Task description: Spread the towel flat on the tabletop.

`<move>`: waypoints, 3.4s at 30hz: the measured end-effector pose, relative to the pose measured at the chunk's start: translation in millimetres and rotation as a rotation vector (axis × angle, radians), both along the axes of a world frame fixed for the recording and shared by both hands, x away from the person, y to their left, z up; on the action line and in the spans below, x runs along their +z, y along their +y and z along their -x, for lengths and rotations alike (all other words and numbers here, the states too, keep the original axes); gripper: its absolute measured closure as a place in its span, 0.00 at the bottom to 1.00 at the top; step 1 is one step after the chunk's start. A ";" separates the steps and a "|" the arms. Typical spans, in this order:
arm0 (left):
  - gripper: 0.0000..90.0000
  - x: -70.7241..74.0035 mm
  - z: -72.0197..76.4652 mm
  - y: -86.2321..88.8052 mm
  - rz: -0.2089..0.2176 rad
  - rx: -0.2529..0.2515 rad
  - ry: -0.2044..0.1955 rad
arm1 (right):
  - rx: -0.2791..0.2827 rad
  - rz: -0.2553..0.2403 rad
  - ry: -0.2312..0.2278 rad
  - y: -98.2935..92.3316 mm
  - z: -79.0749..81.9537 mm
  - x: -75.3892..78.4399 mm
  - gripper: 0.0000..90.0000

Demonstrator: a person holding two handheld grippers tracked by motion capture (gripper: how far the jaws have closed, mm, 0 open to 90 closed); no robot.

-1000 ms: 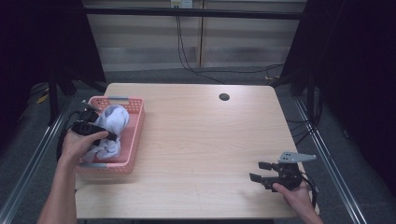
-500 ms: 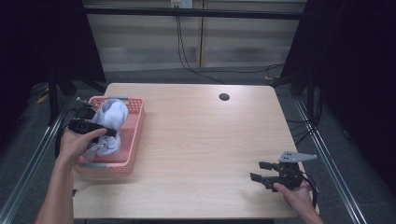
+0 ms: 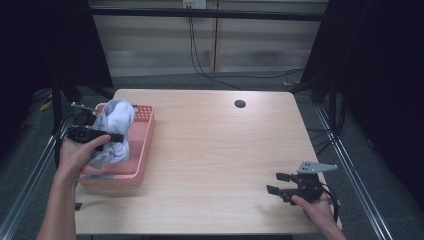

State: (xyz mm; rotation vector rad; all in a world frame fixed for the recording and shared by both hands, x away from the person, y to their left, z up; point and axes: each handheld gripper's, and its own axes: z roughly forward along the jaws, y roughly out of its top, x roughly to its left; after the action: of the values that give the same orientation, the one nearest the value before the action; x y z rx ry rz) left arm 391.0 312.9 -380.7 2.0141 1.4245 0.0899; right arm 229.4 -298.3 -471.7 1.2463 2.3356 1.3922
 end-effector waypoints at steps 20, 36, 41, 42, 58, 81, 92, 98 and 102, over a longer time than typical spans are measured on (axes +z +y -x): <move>0.43 44.9 21.1 -18.8 0.053 -0.028 -0.129 | 0.009 -0.006 0.001 2.1 -0.1 0.7 0.34; 0.43 60.5 12.7 -81.2 0.099 -0.144 -0.174 | 0.006 -0.006 0.005 2.3 -0.8 0.3 0.34; 0.43 65.1 9.6 -98.0 0.099 -0.176 -0.180 | 0.008 -0.006 0.006 2.0 -1.1 0.0 0.34; 0.43 65.5 8.3 -100.9 0.105 -0.183 -0.178 | 0.008 -0.007 0.003 2.0 -1.1 0.0 0.34; 0.43 71.9 2.3 -156.6 0.110 -0.273 -0.196 | 0.012 -0.007 0.005 1.8 -1.7 0.2 0.34; 0.41 -5.7 3.9 -233.4 0.082 -0.430 -0.081 | 0.021 -0.010 0.013 2.7 -3.4 -0.3 0.34; 0.38 -53.7 9.6 -260.6 0.035 -0.475 -0.025 | 0.030 -0.003 0.015 3.0 -2.7 -0.6 0.34; 0.34 -84.2 16.1 -274.3 -0.026 -0.521 -0.023 | 0.036 0.003 0.015 3.6 -3.6 -1.2 0.34; 0.22 -90.5 19.0 -278.0 0.000 -0.545 -0.027 | 0.036 0.007 0.014 4.4 -3.2 -1.1 0.33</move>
State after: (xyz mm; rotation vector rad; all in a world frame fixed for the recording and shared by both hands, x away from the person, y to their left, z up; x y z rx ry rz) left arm 372.1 34.8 -471.2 2.3168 0.8169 -0.1185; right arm 232.6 -293.9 -472.7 1.2220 2.3810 1.3893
